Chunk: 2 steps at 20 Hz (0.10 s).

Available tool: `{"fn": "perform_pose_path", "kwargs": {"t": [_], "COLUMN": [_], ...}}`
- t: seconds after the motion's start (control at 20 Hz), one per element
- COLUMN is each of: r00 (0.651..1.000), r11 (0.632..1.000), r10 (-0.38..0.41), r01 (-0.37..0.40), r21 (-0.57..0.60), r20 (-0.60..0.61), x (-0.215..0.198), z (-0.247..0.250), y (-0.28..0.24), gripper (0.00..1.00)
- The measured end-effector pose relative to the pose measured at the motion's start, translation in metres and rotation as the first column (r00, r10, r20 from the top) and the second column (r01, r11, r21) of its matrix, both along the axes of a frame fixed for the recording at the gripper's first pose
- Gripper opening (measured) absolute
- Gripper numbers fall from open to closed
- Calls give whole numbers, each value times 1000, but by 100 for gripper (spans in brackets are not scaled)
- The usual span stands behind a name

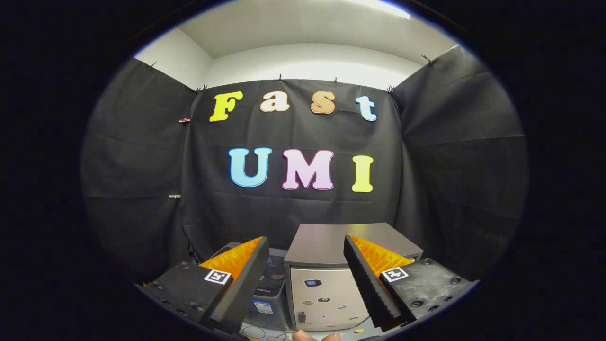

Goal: Put the clothes into the washing machine and then close the washing machine lid.

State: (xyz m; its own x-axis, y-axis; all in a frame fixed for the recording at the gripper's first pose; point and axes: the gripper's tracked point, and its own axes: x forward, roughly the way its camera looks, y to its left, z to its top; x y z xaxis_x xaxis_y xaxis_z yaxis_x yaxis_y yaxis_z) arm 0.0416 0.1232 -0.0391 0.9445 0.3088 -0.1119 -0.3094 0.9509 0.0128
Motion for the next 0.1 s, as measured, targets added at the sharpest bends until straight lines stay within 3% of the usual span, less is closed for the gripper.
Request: {"fn": "perform_pose_path", "kwargs": {"t": [0.1], "r00": [1000], "r11": [1000], "r10": [3], "r01": [-3], "r21": [2], "r20": [-3], "x": [0], "z": [-1], "y": [1], "gripper": [99]}}
